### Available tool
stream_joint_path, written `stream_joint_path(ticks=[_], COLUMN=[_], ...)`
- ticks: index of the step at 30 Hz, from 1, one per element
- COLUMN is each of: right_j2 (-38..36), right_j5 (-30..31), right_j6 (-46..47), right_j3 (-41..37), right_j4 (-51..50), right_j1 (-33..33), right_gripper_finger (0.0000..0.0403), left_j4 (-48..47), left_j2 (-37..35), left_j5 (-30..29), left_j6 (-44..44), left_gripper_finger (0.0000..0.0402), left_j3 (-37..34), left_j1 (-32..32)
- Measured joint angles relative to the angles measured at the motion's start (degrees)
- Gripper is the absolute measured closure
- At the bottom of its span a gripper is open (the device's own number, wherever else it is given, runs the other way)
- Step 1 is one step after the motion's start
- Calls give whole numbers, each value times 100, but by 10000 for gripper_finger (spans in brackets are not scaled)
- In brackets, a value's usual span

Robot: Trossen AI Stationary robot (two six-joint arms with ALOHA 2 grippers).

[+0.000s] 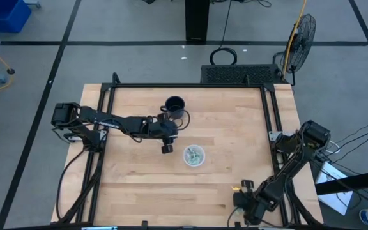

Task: Pick and place Stevia / Truvia into bins
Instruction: Put the stevia packet into the top round transparent container

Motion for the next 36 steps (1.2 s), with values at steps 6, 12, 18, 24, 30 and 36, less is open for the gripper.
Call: stream_joint_path(ticks=[6,12,18,24,30,36], right_j2=[-615,-1079,-1115,-1128,-1113,-1113], right_j5=[1813,3110,2553,1453,737,715], right_j6=[-433,-1117,-2570,-4251,-4813,-5223], right_j3=[1,1,2,10,10,12], right_j4=[-485,-923,197,1684,2416,2806], right_j1=[-404,-1365,-3081,-4055,-4573,-4846], right_gripper_finger=[401,402,402,402,403,403], left_j4=[782,1426,1805,1455,1237,1634], left_j2=[-126,-330,-341,-332,-332,-332], left_j5=[625,853,344,162,159,103], left_j6=[550,1927,3268,3524,3886,4188], left_gripper_finger=[243,243,243,243,243,243], left_j3=[9,26,11,6,4,4], left_j1=[-240,-698,-963,-1001,-1007,-1002])
